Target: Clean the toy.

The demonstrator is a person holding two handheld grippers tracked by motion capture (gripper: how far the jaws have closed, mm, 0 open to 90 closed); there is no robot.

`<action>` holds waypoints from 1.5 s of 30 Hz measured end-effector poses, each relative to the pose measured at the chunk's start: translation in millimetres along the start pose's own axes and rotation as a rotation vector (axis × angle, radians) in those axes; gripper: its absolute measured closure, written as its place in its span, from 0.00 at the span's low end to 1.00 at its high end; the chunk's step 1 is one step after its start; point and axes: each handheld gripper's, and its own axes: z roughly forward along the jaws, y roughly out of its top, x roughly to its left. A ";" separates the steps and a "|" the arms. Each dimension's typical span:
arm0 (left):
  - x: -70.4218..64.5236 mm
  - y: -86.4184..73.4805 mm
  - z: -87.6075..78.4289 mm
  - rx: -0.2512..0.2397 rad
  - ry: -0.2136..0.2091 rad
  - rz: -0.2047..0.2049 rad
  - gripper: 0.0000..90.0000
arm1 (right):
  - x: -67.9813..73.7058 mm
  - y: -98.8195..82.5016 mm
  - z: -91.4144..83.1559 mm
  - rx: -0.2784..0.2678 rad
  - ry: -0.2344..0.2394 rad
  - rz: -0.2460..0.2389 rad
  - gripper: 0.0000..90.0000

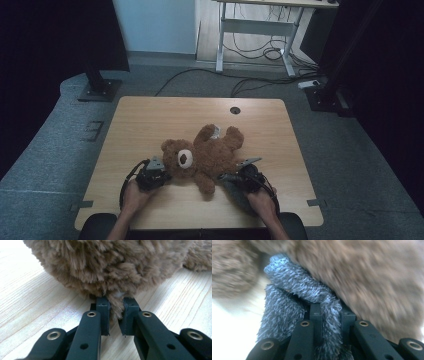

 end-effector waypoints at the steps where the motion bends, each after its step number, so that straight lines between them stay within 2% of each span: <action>1: 0.0 0.0 0.0 0.000 0.000 0.000 0.88 | 0.0 0.0 0.0 0.000 0.000 0.000 0.86; 3: 0.7 0.0 -0.1 0.000 0.000 -0.002 0.88 | -11.0 -3.4 -2.5 -0.004 -0.035 0.018 0.86; 4: 0.7 0.0 -0.1 0.000 0.000 -0.002 0.88 | -11.0 -3.4 -2.5 -0.004 -0.035 0.018 0.86; 11: 1.3 -0.1 -0.1 -0.001 -0.003 -0.005 0.88 | -41.0 -15.2 -12.6 -0.010 -0.093 0.078 0.86; 14: 1.6 -0.1 -0.1 -0.002 -0.005 -0.007 0.88 | -47.4 -18.8 -17.1 -0.010 -0.108 0.095 0.86; 15: 1.6 0.0 -0.2 -0.002 -0.006 -0.007 0.88 | -54.2 -22.8 -23.4 -0.013 -0.126 0.110 0.86; 18: 1.6 0.0 -0.2 -0.004 -0.007 -0.008 0.88 | -60.7 -26.4 -31.7 -0.022 -0.142 0.128 0.86; 20: 1.6 0.1 -0.2 -0.004 -0.006 -0.006 0.88 | -65.7 -28.4 -41.8 -0.041 -0.153 0.140 0.86; 21: 1.5 0.1 -0.3 -0.004 -0.006 -0.006 0.88 | -68.8 -28.4 -52.8 -0.066 -0.160 0.145 0.86; 22: 1.3 0.2 -0.3 -0.005 -0.006 -0.006 0.88 | -68.8 -28.4 -52.8 -0.066 -0.160 0.145 0.86; 24: 1.1 0.3 -0.2 -0.004 -0.003 -0.002 0.87 | -68.5 -24.4 -69.8 -0.106 -0.161 0.147 0.86; 25: 1.2 0.3 -0.1 -0.004 -0.004 -0.003 0.87 | -68.5 -24.4 -69.8 -0.106 -0.161 0.147 0.86; 26: 1.3 0.3 -0.2 -0.006 -0.005 -0.004 0.87 | -65.7 -20.0 -80.2 -0.135 -0.146 0.135 0.86; 29: 1.6 0.3 -0.4 -0.010 -0.007 -0.008 0.87 | -59.6 -14.4 -89.2 -0.164 -0.133 0.110 0.86; 30: 1.7 0.4 -0.4 -0.010 -0.007 -0.008 0.87 | -51.0 -7.9 -96.8 -0.188 -0.109 0.080 0.86; 32: 1.8 0.4 -0.5 -0.011 -0.007 -0.008 0.87 | -46.1 -4.4 -99.6 -0.199 -0.102 0.061 0.86; 35: 2.2 0.5 -0.8 -0.016 -0.008 -0.009 0.87 | -31.1 6.2 -104.4 -0.229 -0.050 0.003 0.86; 36: 2.7 0.6 -1.0 -0.018 -0.010 -0.011 0.87 | -21.3 13.8 -104.6 -0.241 -0.015 -0.038 0.86; 37: 2.7 0.6 -1.0 -0.018 -0.010 -0.011 0.87 | -21.3 13.8 -104.6 -0.241 -0.015 -0.038 0.86; 38: 2.8 0.7 -1.1 -0.020 -0.011 -0.014 0.87 | -11.5 21.9 -102.0 -0.247 0.021 -0.068 0.86; 39: 2.8 0.7 -1.1 -0.020 -0.011 -0.014 0.87 | -11.5 21.9 -102.0 -0.247 0.021 -0.068 0.86; 41: 2.9 0.7 -1.2 -0.023 -0.011 -0.014 0.87 | -2.2 30.0 -97.3 -0.245 0.054 -0.097 0.86; 42: 3.3 0.8 -1.4 -0.025 -0.011 -0.016 0.87 | 6.4 38.0 -90.9 -0.240 0.082 -0.119 0.86; 44: 3.5 0.9 -1.6 -0.025 -0.012 -0.016 0.87 | 10.8 41.8 -87.3 -0.237 0.095 -0.131 0.86; 45: 3.8 0.9 -1.7 -0.027 -0.013 -0.016 0.87 | 18.9 49.3 -79.2 -0.231 0.126 -0.151 0.86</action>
